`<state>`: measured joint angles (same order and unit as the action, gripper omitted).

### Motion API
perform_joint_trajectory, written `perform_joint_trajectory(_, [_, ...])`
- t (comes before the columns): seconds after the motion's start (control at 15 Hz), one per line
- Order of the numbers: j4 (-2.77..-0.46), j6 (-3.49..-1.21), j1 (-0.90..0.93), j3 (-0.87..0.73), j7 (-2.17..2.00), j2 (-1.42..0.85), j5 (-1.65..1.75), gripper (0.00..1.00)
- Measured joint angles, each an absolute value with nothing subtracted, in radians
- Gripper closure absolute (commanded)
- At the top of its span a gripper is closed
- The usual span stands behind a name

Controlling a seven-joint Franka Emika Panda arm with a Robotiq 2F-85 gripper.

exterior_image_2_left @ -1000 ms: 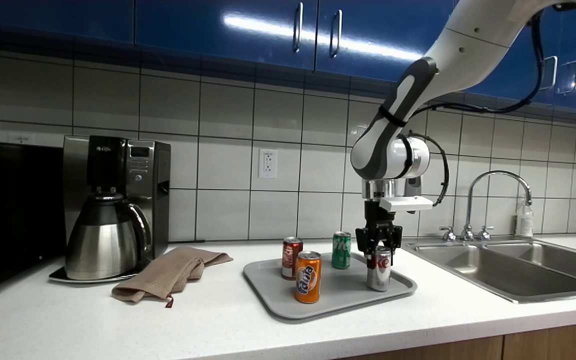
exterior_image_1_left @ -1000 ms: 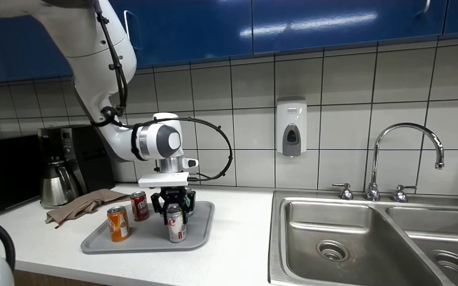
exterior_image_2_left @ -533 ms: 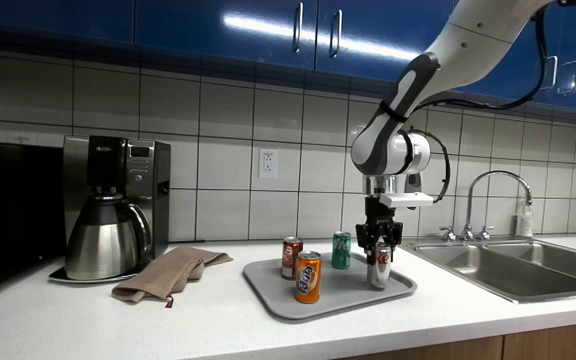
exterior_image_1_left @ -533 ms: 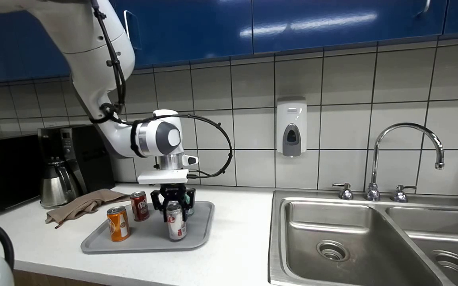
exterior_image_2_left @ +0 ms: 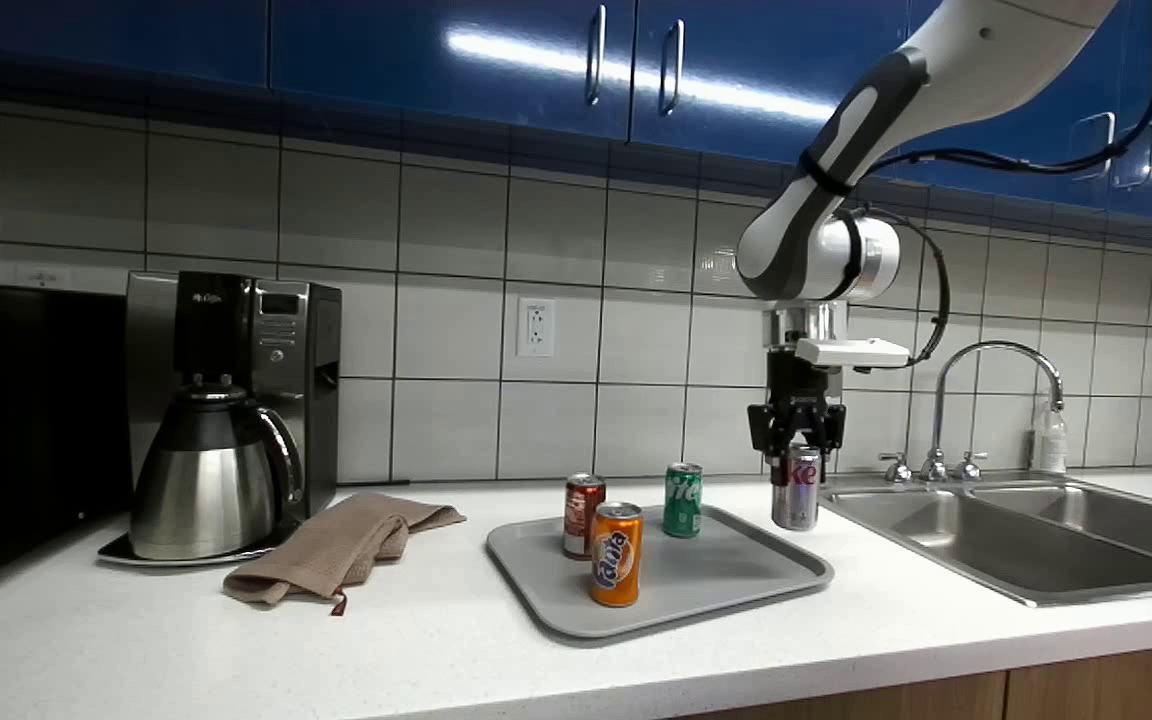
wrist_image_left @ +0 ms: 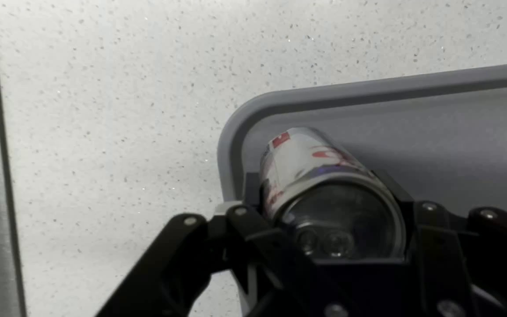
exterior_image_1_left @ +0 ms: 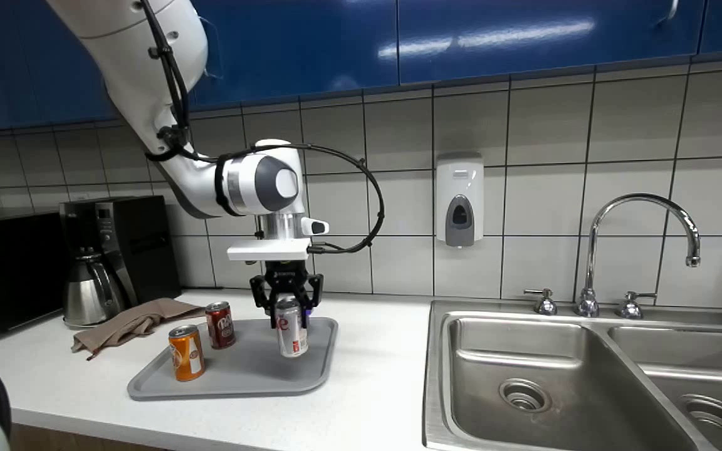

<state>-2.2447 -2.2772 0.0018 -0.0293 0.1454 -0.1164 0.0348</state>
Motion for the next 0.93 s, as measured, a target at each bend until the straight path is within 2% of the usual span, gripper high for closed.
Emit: perform_joint_trajectory(0.93, [-2.309,-2.262,-0.135,-0.173,0.268,-0.038,0.040,0.62])
